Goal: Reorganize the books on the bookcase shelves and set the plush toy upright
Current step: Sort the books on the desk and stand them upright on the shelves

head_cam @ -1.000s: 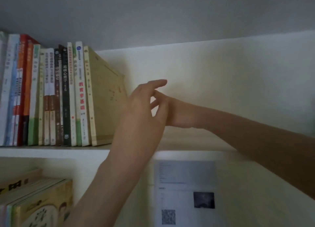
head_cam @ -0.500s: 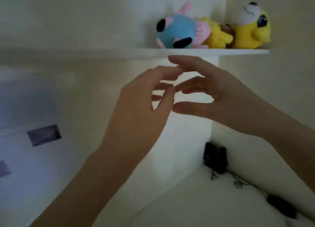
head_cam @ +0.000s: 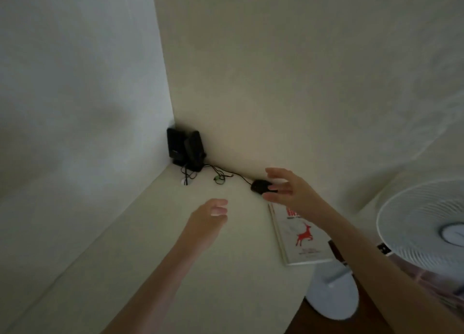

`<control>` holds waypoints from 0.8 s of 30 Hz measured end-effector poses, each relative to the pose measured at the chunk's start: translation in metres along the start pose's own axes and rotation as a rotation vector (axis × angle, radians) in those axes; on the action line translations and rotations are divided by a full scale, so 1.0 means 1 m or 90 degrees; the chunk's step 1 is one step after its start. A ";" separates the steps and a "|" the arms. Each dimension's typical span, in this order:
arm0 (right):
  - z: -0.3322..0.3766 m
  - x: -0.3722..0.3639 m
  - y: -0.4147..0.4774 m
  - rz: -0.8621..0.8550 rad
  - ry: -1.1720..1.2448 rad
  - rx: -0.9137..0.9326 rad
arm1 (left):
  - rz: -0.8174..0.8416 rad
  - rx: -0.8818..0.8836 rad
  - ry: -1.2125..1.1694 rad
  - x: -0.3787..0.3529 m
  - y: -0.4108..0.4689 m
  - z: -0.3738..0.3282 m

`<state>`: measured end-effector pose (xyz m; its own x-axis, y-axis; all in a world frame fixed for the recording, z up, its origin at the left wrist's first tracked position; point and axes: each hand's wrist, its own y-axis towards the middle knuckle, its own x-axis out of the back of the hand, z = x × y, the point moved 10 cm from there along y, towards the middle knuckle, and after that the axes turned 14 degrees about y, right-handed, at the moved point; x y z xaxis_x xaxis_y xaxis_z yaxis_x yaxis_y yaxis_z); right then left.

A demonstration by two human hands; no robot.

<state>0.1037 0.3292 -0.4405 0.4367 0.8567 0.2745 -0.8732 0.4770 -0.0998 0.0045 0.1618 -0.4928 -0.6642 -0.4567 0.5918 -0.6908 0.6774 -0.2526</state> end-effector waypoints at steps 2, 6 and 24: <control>-0.068 0.026 0.004 -0.043 -0.003 -0.084 | 0.071 0.070 -0.022 -0.055 0.023 0.023; -0.184 0.064 0.002 -0.117 -0.017 -0.216 | 0.170 0.165 -0.056 -0.147 0.056 0.043; -0.317 0.094 -0.026 -0.271 -0.145 -0.441 | 0.223 0.247 -0.123 -0.281 0.106 0.056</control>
<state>0.2364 0.4590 -0.7157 0.5796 0.5517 0.5997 -0.2818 0.8263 -0.4877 0.1018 0.3294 -0.7290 -0.8884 -0.3641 0.2798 -0.4491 0.5623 -0.6944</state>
